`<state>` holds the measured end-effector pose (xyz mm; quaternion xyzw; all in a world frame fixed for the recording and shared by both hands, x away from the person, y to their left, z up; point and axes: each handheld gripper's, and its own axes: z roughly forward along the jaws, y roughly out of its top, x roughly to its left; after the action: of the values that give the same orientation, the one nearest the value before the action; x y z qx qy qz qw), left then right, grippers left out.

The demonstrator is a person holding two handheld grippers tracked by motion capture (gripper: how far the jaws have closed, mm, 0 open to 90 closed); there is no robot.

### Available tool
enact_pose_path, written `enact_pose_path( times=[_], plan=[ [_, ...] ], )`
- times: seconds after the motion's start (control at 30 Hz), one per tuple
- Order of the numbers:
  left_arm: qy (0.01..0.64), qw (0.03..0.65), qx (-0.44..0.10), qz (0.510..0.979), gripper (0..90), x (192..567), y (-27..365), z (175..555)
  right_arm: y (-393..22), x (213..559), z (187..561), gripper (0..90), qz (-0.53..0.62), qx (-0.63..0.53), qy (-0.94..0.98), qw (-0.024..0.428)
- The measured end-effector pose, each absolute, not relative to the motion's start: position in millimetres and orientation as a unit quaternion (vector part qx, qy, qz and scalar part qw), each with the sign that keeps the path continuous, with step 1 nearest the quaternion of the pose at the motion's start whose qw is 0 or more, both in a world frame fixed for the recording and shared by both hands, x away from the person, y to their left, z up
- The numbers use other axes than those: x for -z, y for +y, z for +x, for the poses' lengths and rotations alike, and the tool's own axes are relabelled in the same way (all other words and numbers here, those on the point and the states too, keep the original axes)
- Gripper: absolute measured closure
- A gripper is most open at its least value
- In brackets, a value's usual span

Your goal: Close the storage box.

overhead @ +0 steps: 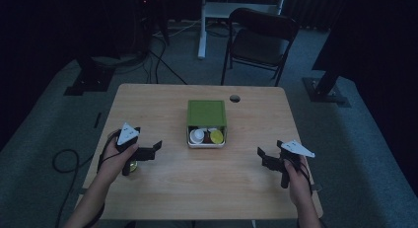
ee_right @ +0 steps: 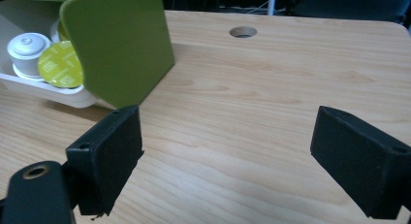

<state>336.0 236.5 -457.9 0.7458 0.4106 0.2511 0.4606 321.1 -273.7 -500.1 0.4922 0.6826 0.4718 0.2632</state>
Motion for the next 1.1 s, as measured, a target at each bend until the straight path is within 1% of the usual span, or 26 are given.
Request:
enact_pose_path(
  times=[0.27,0.47,0.7,0.97,1.1],
  plan=[
    [0.430,0.460,-0.259,0.732,0.3,459,255,329,-290,507,311,11.2,0.514,-0.468,0.666,0.269],
    [0.440,0.447,-0.266,0.732,0.3,462,271,321,-300,508,301,11.1,0.521,-0.461,0.661,0.280],
    [0.454,0.434,-0.276,0.728,0.3,464,294,309,-312,517,290,11.2,0.539,-0.444,0.658,0.281],
    [0.484,0.422,-0.280,0.714,0.3,475,320,297,-322,526,280,11.2,0.554,-0.428,0.655,0.285],
    [0.492,0.411,-0.280,0.715,0.3,482,329,290,-327,528,276,11.1,0.559,-0.424,0.653,0.287]
  ],
)
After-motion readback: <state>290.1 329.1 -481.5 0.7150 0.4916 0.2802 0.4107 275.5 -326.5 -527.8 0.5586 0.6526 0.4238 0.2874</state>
